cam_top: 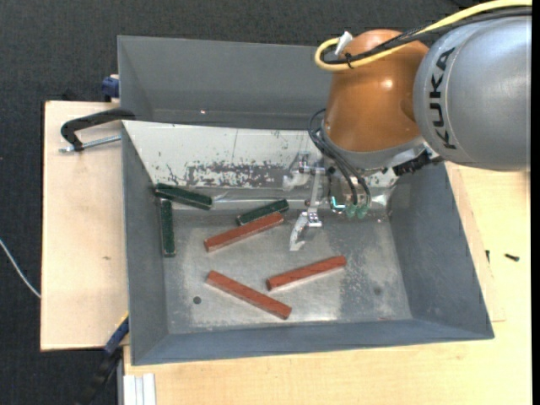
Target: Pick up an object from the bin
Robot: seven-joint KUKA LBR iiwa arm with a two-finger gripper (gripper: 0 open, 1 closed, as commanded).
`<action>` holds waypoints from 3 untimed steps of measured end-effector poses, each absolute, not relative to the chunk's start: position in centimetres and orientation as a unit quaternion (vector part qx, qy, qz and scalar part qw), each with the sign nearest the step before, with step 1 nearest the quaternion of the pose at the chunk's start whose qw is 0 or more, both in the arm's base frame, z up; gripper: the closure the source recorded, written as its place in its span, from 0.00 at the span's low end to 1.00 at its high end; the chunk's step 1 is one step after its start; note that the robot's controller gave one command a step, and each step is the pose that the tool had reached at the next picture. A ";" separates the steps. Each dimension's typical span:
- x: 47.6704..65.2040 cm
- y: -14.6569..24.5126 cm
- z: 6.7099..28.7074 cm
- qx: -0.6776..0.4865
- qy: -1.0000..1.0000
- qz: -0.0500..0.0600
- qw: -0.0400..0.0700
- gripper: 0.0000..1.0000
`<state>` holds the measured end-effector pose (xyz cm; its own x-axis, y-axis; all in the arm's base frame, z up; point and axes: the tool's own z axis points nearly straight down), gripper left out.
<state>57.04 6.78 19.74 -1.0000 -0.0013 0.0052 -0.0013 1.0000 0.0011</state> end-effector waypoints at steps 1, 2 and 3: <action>57.2 6.8 20.2 0.000 -1.000 -0.001 -0.001 0.00; 57.5 7.4 15.4 0.015 -1.000 -0.001 -0.005 0.00; 59.2 8.9 8.3 0.035 -0.999 -0.002 -0.016 1.00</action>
Offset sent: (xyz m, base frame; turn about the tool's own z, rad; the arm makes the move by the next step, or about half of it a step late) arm 0.0035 0.0153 -0.1166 -0.0697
